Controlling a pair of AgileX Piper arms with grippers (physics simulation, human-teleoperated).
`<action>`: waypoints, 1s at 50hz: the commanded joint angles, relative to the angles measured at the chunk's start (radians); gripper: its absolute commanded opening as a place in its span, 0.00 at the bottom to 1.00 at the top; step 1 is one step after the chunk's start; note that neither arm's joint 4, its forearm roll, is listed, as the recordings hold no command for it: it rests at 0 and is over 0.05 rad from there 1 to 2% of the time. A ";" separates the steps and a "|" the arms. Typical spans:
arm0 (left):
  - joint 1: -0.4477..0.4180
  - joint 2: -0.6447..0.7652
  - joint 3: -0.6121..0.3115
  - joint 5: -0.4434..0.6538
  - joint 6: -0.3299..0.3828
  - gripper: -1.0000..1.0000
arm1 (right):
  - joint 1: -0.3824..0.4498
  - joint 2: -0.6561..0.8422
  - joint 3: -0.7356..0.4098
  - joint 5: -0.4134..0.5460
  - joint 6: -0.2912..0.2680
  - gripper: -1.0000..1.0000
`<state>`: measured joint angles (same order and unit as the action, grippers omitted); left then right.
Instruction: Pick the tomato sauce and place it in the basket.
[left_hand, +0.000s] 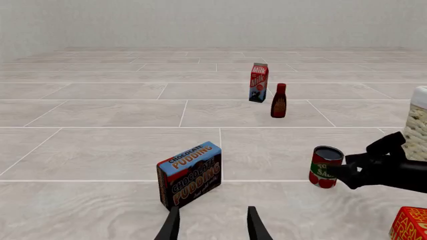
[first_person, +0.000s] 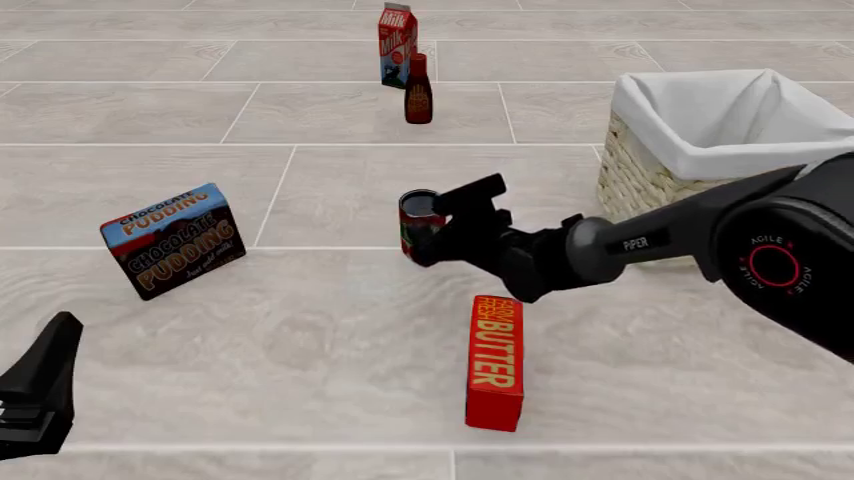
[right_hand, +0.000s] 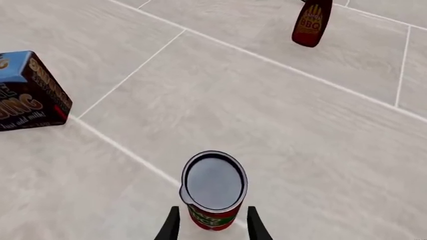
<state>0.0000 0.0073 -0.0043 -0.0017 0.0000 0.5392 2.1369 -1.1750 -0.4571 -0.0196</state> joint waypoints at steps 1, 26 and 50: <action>0.000 0.000 0.000 0.000 0.000 1.00 | -0.004 0.017 -0.010 0.003 0.003 1.00; 0.000 0.000 0.000 0.000 0.000 1.00 | -0.005 0.056 -0.030 0.003 0.005 1.00; 0.000 0.000 0.000 0.000 0.000 1.00 | -0.006 0.089 -0.056 0.007 0.002 1.00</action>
<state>0.0000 0.0073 -0.0043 -0.0017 0.0000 0.5327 2.2146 -1.2220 -0.4521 -0.0164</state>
